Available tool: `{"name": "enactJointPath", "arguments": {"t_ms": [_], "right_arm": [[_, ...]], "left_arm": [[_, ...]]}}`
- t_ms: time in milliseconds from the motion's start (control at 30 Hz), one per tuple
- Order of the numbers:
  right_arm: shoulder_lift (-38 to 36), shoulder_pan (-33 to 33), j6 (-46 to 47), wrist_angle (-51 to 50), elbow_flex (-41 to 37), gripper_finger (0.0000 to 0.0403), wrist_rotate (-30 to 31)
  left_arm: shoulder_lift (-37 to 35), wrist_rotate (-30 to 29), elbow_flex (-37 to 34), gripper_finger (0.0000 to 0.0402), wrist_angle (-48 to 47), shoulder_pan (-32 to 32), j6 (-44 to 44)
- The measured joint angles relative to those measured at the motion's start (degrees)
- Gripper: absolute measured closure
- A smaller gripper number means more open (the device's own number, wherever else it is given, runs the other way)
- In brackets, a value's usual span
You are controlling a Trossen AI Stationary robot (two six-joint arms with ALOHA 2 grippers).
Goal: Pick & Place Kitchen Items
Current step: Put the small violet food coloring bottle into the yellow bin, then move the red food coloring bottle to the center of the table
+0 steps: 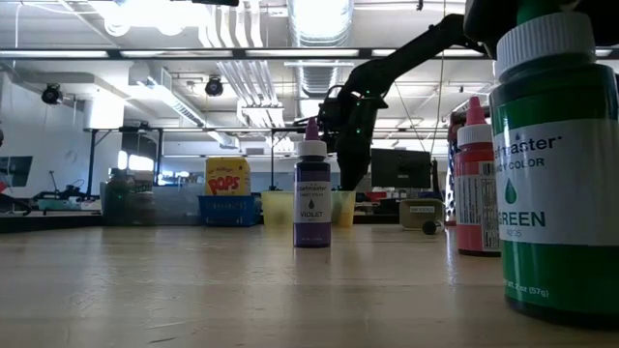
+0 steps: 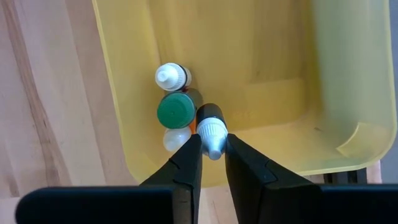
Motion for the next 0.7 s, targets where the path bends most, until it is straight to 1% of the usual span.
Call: {"name": "enactJointPath", "arguments": {"t_ms": [133, 467, 700], "right_arm": [[0.0, 0.02, 0.19, 0.06, -0.17, 0.0344, -0.02], [0.0, 0.11, 0.2, 0.01, -0.28, 0.0309, 1.38], [0.0, 0.13, 0.43, 0.06, -0.37, 0.0301, 1.38]], "left_arm": [[0.0, -0.01, 0.0, 0.038, -0.01, 0.0, 0.0], [0.0, 0.01, 0.0, 0.038, 0.0, 0.0, 0.0], [0.0, 0.01, 0.0, 0.038, 0.01, 0.0, 0.0]]}}
